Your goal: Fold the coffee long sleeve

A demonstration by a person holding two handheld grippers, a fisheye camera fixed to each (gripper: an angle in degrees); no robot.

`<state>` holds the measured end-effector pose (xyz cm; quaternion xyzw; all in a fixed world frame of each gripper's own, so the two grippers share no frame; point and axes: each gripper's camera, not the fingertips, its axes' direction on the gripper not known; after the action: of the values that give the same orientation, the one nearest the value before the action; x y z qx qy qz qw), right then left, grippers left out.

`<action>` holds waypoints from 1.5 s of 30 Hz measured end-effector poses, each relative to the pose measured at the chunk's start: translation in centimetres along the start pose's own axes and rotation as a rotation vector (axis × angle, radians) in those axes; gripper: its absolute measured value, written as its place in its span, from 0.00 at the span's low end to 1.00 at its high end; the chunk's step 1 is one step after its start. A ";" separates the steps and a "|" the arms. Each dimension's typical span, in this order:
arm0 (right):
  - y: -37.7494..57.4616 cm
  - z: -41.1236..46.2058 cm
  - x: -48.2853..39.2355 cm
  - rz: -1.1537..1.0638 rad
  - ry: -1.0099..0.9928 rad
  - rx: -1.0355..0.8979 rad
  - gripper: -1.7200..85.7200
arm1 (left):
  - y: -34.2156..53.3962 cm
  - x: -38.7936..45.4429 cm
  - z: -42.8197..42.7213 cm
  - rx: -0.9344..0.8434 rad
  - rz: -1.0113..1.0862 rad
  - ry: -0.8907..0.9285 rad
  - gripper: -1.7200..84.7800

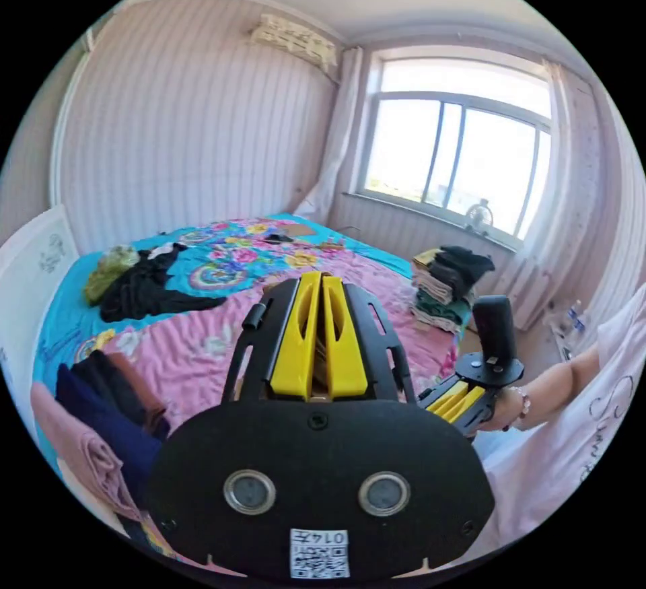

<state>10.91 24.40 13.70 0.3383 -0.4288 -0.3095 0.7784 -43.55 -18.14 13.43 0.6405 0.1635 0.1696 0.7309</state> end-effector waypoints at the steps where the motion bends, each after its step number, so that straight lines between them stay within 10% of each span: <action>1: 2.6 -3.2 2.5 0.107 0.034 0.050 0.03 | -0.7 3.5 5.8 -0.112 0.051 0.113 0.01; 7: 15.6 -16.7 14.5 0.596 0.452 -0.046 0.04 | 5.9 14.6 21.4 -0.439 0.160 0.112 0.02; 15: 17.7 -25.1 19.3 0.579 0.547 0.051 0.11 | 19.7 13.5 22.8 -0.575 -0.254 -0.132 0.11; 19: 15.0 -25.7 23.0 0.554 0.650 0.075 0.14 | 22.2 11.6 28.0 -0.582 -0.525 0.053 0.14; 29: 14.9 -28.5 28.0 0.614 0.623 -0.010 0.04 | 21.4 10.8 34.2 -0.605 -0.484 0.002 0.02; 38: 17.3 -35.0 22.0 0.494 0.217 0.150 0.03 | 6.7 6.8 26.0 -0.308 -0.172 -0.304 0.01; 45: 17.3 -37.0 18.9 0.493 0.107 0.402 0.02 | -13.4 4.9 39.8 -0.409 0.067 -0.291 0.09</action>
<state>55.01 29.47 21.14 0.3870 -0.5086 -0.0026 0.7691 -20.46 -52.61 5.07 0.5020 -0.0025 0.1291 0.8552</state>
